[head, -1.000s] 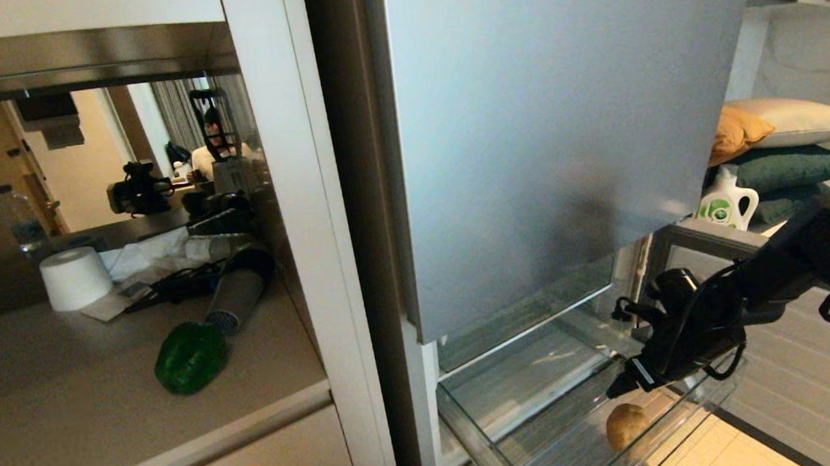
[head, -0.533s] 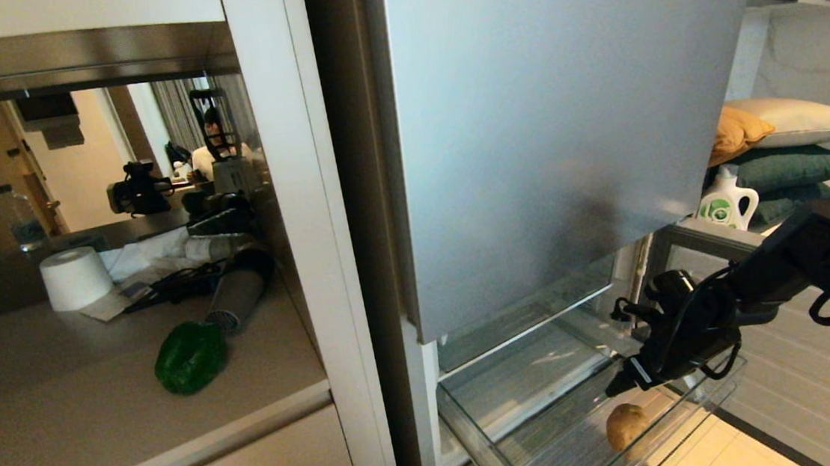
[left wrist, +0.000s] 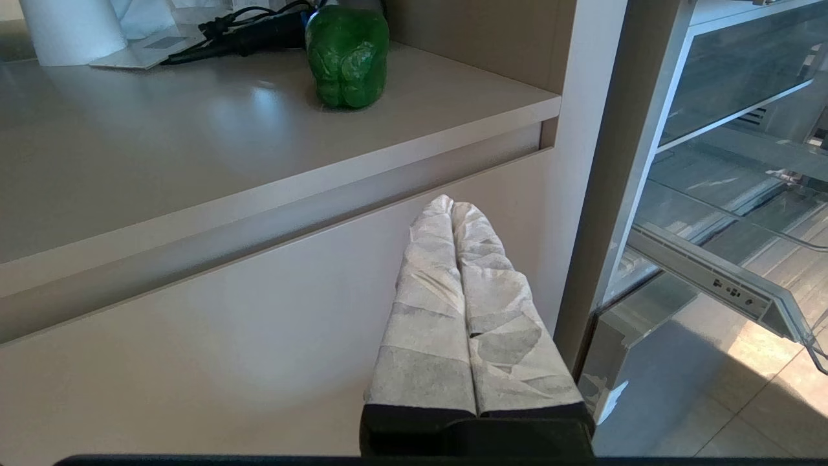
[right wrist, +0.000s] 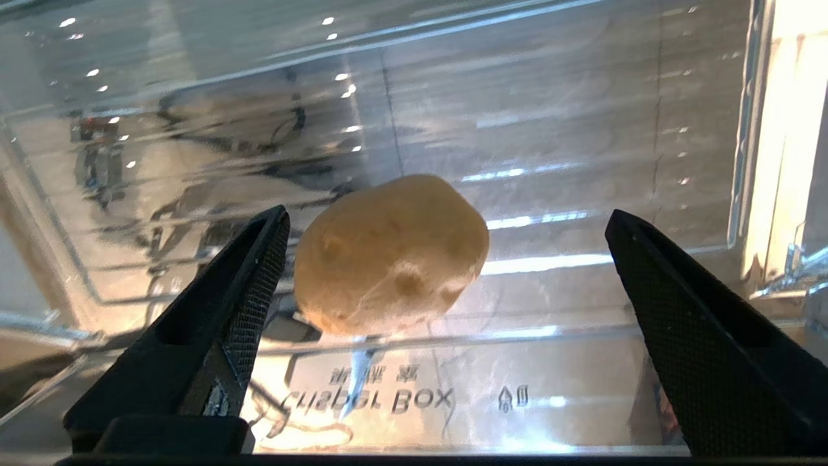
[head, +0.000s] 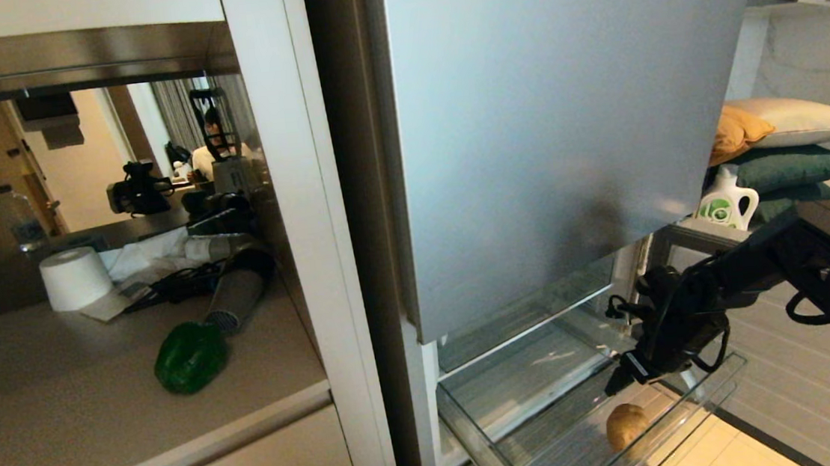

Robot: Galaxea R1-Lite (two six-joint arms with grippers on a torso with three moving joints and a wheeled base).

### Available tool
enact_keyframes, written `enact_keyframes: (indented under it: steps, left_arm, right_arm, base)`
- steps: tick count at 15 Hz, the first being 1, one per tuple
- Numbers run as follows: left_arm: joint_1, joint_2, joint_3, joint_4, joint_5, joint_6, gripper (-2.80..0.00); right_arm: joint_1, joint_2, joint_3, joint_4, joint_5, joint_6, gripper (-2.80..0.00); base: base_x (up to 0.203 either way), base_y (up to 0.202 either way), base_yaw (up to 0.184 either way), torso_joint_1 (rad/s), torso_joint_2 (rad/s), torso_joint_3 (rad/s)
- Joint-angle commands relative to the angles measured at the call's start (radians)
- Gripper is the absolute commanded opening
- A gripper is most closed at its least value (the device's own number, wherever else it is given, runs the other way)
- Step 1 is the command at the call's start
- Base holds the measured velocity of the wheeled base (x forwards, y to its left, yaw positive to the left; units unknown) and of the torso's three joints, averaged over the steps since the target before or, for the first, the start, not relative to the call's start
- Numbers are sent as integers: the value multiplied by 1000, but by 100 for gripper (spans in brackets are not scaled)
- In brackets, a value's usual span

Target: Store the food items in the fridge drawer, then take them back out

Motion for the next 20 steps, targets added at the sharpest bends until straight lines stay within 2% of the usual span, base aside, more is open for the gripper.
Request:
enact_keyframes:
  steps: [1, 3, 8, 16, 20]
  left_arm:
    - [0, 0, 0, 0, -1, 7, -280]
    - [-1, 0, 0, -1, -2, 17, -280]
    - [-1, 0, 0, -1, -3, 18, -280]
    - [0, 0, 0, -2, -3, 32, -280]
    - [-1, 0, 10, -23, -3, 58, -280]
  right_arm:
    - [2, 33, -62, 30, 1, -2, 0]
    - [4, 56, -120, 72, -4, -3, 0]
    - [11, 111, -303, 294, -28, -30, 0]
    - [24, 111, -231, 300, -27, -25, 0]
    - [24, 69, -144, 287, -26, -24, 0]
  base:
    - [0, 0, 0, 0, 0, 0]
    - [0, 0, 0, 0, 0, 0]
    - [0, 0, 0, 0, 0, 0]
    - [0, 0, 0, 0, 0, 0]
    - [0, 0, 0, 0, 0, 0]
